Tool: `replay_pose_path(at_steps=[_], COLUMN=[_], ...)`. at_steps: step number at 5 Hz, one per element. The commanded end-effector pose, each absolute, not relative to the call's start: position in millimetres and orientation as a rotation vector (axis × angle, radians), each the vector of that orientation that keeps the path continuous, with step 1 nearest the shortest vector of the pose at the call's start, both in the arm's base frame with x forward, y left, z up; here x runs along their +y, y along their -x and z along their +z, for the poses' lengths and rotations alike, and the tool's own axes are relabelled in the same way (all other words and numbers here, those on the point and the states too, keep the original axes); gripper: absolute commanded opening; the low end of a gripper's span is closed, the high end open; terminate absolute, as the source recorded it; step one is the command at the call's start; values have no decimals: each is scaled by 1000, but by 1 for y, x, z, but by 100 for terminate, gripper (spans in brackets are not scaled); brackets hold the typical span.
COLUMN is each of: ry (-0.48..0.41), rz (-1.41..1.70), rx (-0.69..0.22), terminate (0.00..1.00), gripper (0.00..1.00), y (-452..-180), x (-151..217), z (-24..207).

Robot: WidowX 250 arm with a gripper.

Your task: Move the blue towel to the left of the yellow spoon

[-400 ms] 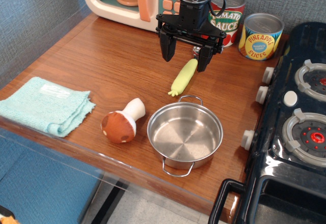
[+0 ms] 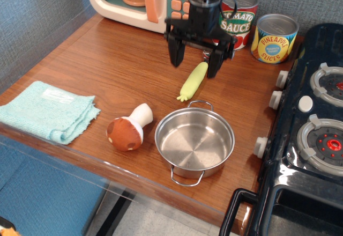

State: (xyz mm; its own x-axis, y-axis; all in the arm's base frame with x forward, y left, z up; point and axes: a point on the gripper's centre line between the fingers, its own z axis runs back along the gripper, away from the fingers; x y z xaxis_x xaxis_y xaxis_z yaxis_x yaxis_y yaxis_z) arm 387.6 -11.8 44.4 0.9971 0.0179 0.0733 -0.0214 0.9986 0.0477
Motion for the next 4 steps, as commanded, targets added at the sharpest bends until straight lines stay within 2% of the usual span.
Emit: replay_pose_path(at_steps=[1, 2, 4], ry=[-7, -17, -44], rz=[44, 54, 64], rx=[-168, -179, -130], terminate=[0, 0, 0], gripper=[100, 100, 100], y=[-392, -378, -330], x=[0, 13, 62], z=[82, 93, 69])
